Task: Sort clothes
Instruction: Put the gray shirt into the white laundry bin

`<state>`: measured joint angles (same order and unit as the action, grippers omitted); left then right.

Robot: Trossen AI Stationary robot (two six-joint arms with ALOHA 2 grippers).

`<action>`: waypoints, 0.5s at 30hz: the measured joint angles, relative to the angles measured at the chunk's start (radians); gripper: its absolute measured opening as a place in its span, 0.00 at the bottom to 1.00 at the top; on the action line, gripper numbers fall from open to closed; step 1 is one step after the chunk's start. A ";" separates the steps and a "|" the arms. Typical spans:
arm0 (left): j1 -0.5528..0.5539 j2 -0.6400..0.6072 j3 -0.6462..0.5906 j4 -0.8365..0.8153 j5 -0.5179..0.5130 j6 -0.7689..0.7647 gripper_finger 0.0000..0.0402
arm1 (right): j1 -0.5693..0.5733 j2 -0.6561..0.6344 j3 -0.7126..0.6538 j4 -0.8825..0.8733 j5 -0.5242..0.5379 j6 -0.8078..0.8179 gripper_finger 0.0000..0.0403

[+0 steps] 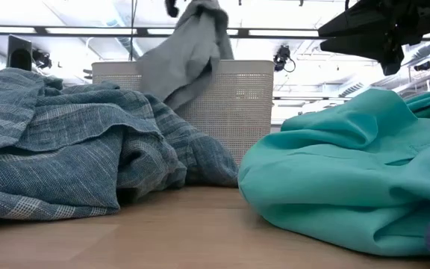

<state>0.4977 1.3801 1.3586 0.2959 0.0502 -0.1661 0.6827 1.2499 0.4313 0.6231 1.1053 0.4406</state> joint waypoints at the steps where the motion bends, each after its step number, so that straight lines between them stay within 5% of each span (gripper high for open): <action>1: 0.006 0.025 0.038 -0.003 0.012 -0.001 0.00 | 0.000 0.000 0.000 0.000 0.000 -0.001 0.33; 8: 0.076 0.123 0.263 -0.041 0.017 0.002 0.00 | 0.000 0.000 0.000 -0.019 0.000 0.000 0.33; 15: 0.131 0.113 0.350 -0.170 0.036 -0.049 0.00 | 0.000 0.000 0.000 -0.040 -0.002 0.000 0.33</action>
<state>0.6283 1.4934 1.7086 0.1254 0.0863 -0.2151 0.6827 1.2503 0.4313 0.5832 1.1030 0.4408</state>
